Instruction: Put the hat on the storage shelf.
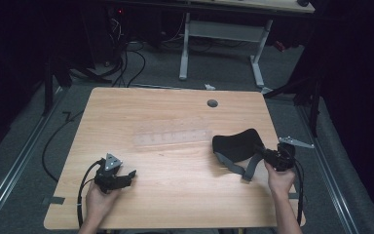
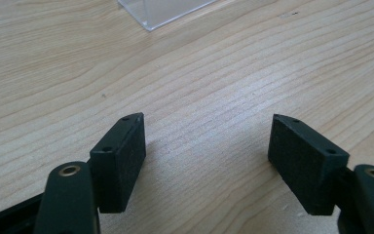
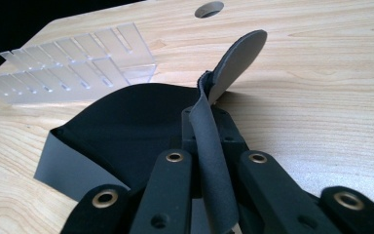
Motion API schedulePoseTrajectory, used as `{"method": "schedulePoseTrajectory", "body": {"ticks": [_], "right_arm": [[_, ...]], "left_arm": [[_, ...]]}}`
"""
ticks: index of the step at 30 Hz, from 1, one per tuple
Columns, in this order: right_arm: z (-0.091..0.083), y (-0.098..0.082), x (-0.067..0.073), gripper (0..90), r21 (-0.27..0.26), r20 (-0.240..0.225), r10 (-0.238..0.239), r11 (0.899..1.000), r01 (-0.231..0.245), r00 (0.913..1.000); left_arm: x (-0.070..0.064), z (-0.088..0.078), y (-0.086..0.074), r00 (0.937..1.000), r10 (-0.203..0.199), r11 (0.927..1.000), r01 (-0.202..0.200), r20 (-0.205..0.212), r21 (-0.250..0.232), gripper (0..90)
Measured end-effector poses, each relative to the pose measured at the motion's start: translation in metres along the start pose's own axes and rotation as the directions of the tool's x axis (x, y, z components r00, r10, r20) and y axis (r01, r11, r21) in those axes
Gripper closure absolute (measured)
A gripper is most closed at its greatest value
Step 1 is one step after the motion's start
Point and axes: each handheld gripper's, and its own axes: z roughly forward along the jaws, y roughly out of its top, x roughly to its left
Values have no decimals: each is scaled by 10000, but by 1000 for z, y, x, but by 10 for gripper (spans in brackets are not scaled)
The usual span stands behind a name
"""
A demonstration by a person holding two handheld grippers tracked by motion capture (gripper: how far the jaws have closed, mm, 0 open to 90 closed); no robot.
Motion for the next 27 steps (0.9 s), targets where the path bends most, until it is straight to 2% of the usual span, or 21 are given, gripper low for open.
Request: {"method": "schedulePoseTrajectory", "body": {"ticks": [13,17,22,27], "right_arm": [[-23,-13,13,870,-348,-137,-53,9994,48,9999],[-28,-16,16,869,-469,-221,100,9988,-110,9997],[-33,-17,24,870,-552,-311,63,9984,-80,9995],[-36,-21,37,870,-658,-580,-18,9978,-20,9983]], "left_arm": [[-1,0,0,10000,-2,10000,2,58,23,297],[0,-1,0,9999,4,10000,-5,107,44,297],[0,0,0,9999,17,10000,-18,152,64,293],[-3,1,-1,9999,34,9998,-37,168,186,239]]}}
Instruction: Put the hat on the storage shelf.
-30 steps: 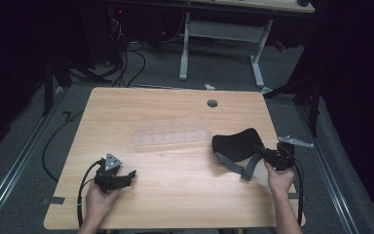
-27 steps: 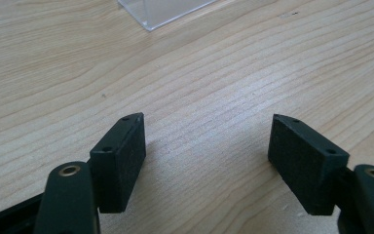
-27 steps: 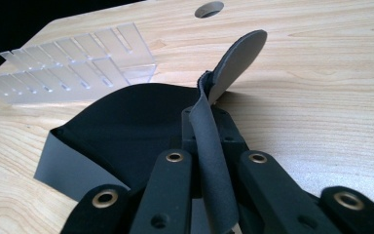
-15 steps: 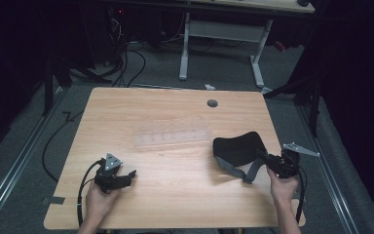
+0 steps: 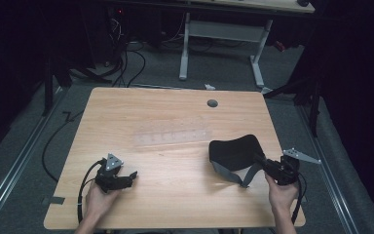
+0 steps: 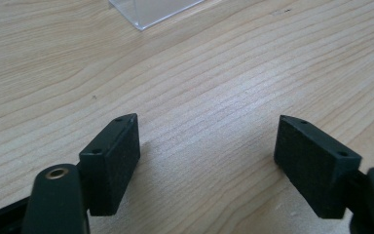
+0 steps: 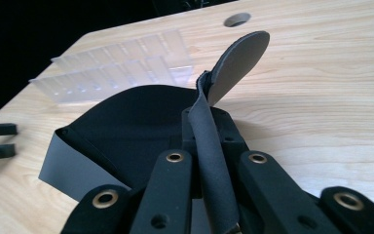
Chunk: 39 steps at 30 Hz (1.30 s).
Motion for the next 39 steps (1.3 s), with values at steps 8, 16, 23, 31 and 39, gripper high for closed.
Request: {"method": "schedulePoseTrajectory", "body": {"ticks": [8,16,23,31,39], "right_arm": [[1,-2,15,869,-199,-593,-83,9998,71,9982],[8,-3,37,870,-144,-1046,-424,9991,411,9936],[16,-4,54,869,-25,-1522,-568,9984,571,9867],[25,-6,65,869,175,-1831,-547,9981,589,9816],[32,-3,78,869,315,-2169,-685,9965,771,9738]], "left_arm": [[-2,0,-2,9999,111,9998,-113,97,164,170],[-8,-4,-3,9977,447,9989,-454,519,123,233],[-25,-11,-2,9905,651,9978,-665,1214,70,228],[-54,-20,5,9690,1078,9939,-1103,2222,-12,226],[-82,-27,13,9400,1753,9841,-1760,2926,-239,235]]}}
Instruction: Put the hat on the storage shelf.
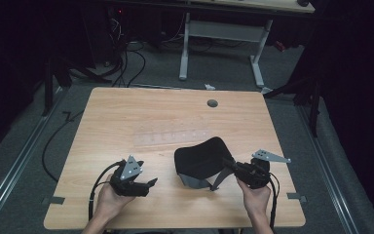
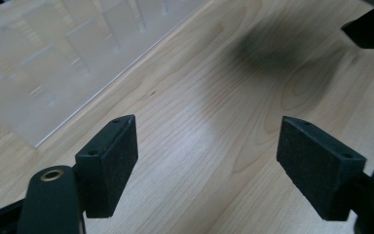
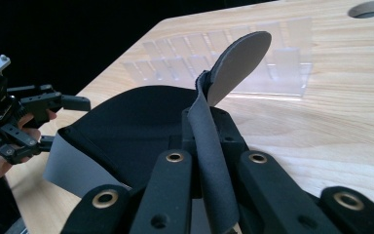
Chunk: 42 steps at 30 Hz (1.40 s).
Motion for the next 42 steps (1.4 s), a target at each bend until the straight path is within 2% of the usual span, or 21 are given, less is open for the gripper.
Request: {"method": "schedulePoseTrajectory", "body": {"ticks": [1,3,6,11,22,32,42], "right_arm": [[1,1,1,869,5,-41,-33,10000,33,10000],[3,2,4,869,72,-124,-111,9999,111,9999],[7,4,9,869,243,-202,-117,9996,122,9997],[15,6,15,868,453,-356,-206,9987,222,9992],[28,10,22,868,773,-656,-200,9967,250,9976],[36,13,28,868,1062,-899,-162,9940,258,9958],[43,16,34,867,1198,-1149,-198,9922,337,9932]], "left_arm": [[0,0,0,10000,0,10000,0,0,0,236],[-7,1,2,9995,303,9995,-303,123,-16,241],[-14,3,3,9982,517,9987,-516,300,-27,238],[-22,9,4,9956,894,9960,-891,279,-99,219],[-30,11,12,9923,1050,9942,-1032,651,-308,202],[-32,10,12,9905,1216,9918,-1187,646,-466,226],[-32,11,11,9881,1426,9891,-1401,570,-457,355]]}}
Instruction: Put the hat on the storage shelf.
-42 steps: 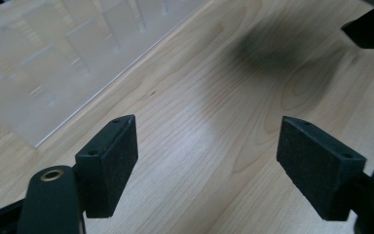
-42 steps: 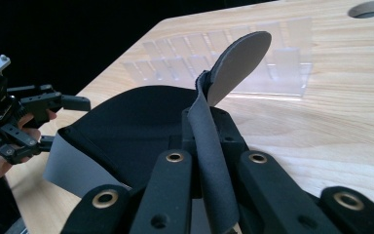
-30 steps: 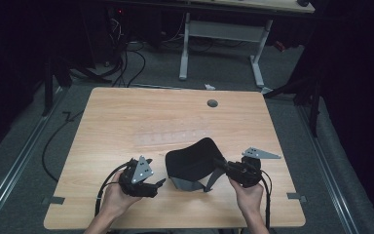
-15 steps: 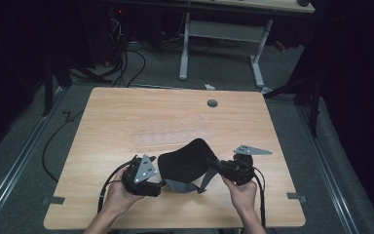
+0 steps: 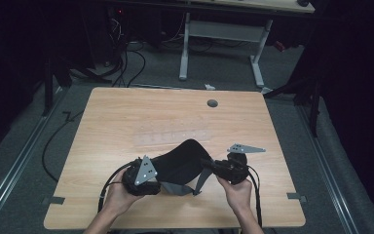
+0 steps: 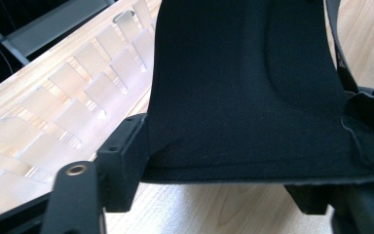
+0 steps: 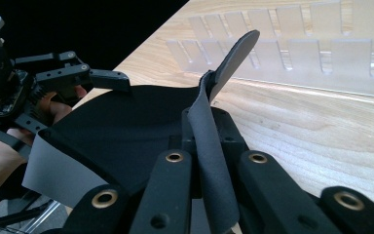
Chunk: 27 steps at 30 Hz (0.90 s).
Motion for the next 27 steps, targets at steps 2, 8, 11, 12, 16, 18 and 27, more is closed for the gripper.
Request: {"method": "schedulePoseTrajectory", "body": {"ticks": [2,8,11,12,16,18,27], "right_arm": [[1,1,0,866,11,-8,-36,10000,36,10000],[4,1,3,866,76,-44,-53,10000,53,10000],[5,1,3,865,76,-131,-97,9999,98,9999],[4,2,3,865,74,-154,-118,9999,119,9998],[4,2,3,862,-26,-261,-136,9999,135,9996],[5,2,3,859,-24,-297,-136,9999,135,9995],[8,5,1,834,95,37,-141,9999,141,9999]], "left_arm": [[2,0,0,10000,-51,10000,52,-58,37,378],[3,0,-1,9999,-25,9998,27,-148,200,440],[3,-1,-1,9999,74,9998,-72,-103,177,487],[3,-2,-1,10000,92,9997,-91,-34,211,522],[5,-6,1,9998,-103,9996,98,190,266,606],[5,-7,1,9996,-74,9994,64,286,349,641],[-1,-13,1,9930,-93,9976,12,1181,686,796]]}}
